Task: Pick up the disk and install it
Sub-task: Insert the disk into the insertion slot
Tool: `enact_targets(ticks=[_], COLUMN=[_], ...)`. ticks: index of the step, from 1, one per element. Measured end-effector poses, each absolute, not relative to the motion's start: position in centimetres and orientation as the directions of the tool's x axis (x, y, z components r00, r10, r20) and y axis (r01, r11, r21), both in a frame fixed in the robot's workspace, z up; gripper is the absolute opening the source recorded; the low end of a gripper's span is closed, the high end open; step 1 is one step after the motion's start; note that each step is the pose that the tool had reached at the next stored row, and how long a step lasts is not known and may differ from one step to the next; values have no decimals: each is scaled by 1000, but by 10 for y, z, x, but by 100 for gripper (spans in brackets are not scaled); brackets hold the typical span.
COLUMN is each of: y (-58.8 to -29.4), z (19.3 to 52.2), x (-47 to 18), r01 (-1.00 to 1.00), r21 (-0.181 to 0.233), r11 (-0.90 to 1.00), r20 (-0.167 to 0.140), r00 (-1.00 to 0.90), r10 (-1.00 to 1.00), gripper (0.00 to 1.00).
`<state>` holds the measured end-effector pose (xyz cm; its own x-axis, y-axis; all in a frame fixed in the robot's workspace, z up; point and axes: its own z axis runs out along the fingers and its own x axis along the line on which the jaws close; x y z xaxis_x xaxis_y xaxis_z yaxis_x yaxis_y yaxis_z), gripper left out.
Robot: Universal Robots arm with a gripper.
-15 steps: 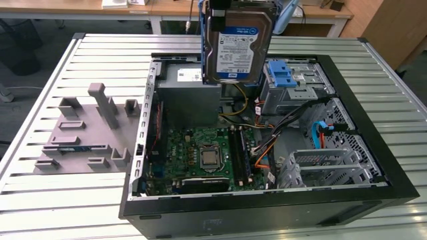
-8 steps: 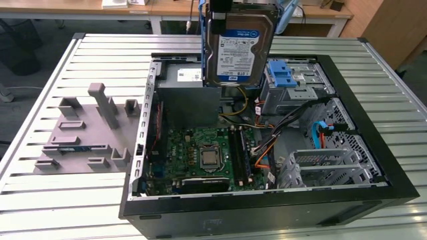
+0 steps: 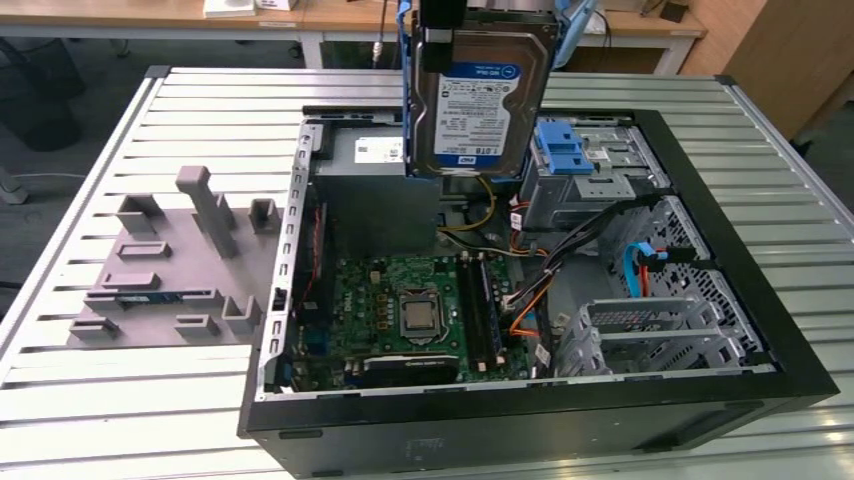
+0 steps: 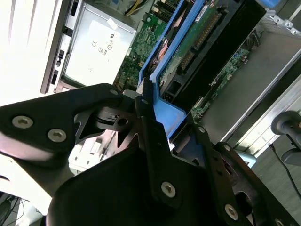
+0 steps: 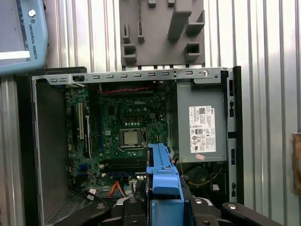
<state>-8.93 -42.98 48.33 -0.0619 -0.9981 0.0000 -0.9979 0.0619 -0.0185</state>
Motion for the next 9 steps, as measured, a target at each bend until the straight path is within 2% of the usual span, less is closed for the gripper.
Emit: enact_targets(ticks=[9], y=[-435], z=[483], x=[-89], r01=[-998], r21=[-18], r11=[62], r20=[0], r00=[-62], r10=[-998], gripper=[36])
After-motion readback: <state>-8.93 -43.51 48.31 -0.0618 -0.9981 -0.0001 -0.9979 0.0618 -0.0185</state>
